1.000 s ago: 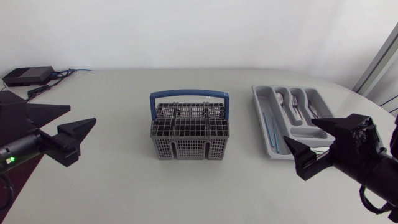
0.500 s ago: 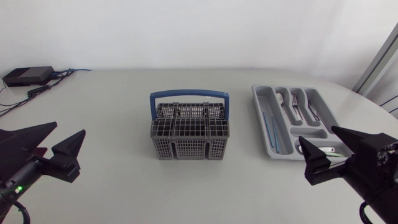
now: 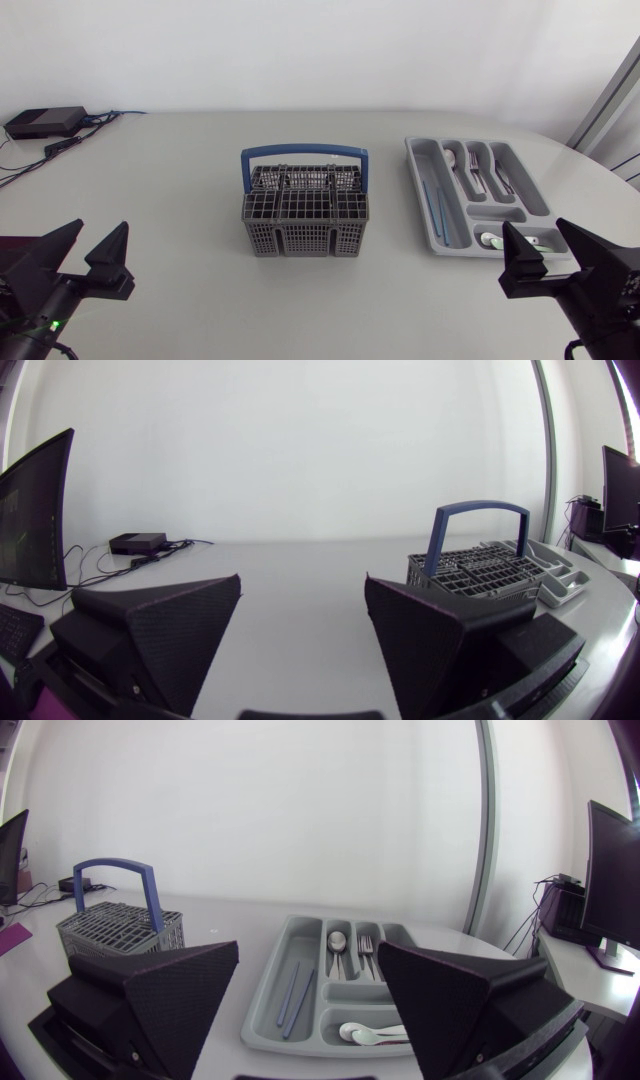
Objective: Unload the cutlery basket into the drawer organizer.
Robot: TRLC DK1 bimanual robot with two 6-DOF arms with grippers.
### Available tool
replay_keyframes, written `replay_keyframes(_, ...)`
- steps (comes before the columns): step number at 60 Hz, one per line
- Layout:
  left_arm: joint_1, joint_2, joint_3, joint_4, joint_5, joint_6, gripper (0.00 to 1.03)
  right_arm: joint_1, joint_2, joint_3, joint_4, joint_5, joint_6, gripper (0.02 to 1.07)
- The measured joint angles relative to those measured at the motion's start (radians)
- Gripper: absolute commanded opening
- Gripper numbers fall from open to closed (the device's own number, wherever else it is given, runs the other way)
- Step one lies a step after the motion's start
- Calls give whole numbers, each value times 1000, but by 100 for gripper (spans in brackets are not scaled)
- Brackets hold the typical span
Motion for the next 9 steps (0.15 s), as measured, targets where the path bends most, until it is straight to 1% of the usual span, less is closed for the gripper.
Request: replay_keyframes(9,0,-7,-1,4,0,-7,98,-1,-6,-2,0,0,9,102)
